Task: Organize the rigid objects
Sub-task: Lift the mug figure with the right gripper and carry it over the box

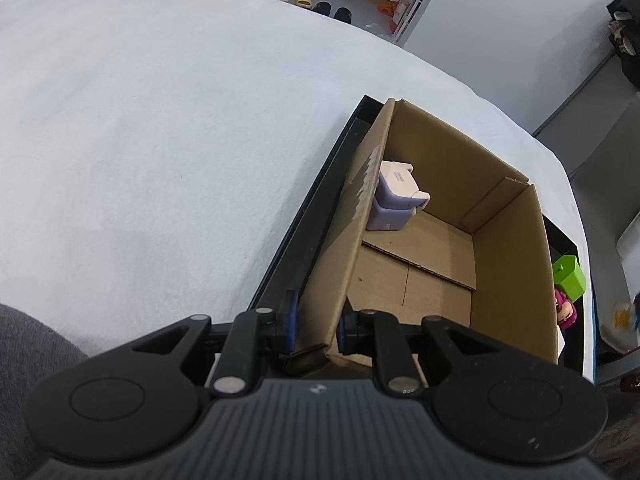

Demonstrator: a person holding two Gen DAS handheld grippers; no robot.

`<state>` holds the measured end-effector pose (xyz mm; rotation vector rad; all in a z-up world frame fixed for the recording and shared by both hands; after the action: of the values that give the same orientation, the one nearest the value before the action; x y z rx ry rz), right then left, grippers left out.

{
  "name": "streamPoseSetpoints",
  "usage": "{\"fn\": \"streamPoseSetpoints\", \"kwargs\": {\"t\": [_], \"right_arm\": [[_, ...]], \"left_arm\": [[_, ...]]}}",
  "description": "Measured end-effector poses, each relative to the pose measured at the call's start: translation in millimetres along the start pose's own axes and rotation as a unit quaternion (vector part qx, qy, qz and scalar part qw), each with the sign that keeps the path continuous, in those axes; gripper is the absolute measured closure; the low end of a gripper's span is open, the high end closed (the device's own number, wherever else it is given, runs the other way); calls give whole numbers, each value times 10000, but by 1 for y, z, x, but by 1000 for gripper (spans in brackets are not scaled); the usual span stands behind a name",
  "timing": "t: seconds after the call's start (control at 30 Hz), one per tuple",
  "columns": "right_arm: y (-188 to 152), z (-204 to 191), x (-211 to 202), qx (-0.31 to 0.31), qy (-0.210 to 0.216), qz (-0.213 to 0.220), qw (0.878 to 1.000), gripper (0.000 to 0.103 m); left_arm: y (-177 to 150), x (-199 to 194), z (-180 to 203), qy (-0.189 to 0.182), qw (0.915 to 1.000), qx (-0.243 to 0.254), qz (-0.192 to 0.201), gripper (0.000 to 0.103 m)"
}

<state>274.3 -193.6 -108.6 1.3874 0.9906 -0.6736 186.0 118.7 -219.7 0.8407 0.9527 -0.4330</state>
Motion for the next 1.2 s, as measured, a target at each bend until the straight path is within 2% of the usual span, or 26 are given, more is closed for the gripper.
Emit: {"fn": "streamPoseSetpoints", "kwargs": {"t": [0.33, 0.53, 1.2], "right_arm": [[19, -27, -9, 30, 137, 138, 9998, 65], [21, -46, -5, -23, 242, 59, 9997, 65], [26, -110, 32, -291, 520, -166, 9981, 65]], "left_arm": [[1, 1, 1, -57, 10000, 50, 34, 86], [1, -1, -3, -126, 9999, 1, 25, 86], [1, 0, -9, -224, 9997, 50, 9, 85]]}}
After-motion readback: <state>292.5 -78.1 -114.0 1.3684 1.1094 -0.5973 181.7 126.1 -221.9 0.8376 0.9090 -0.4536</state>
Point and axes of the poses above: each gripper's, at about its wrist camera, not at the fingertips, and x roughly the way its jaws point, z to its right, y to its top, the point moved 5 cm from there along x, roughly the way its jaws point, and after that the axes turned 3 degrees about -x, right-handed, at the moved point
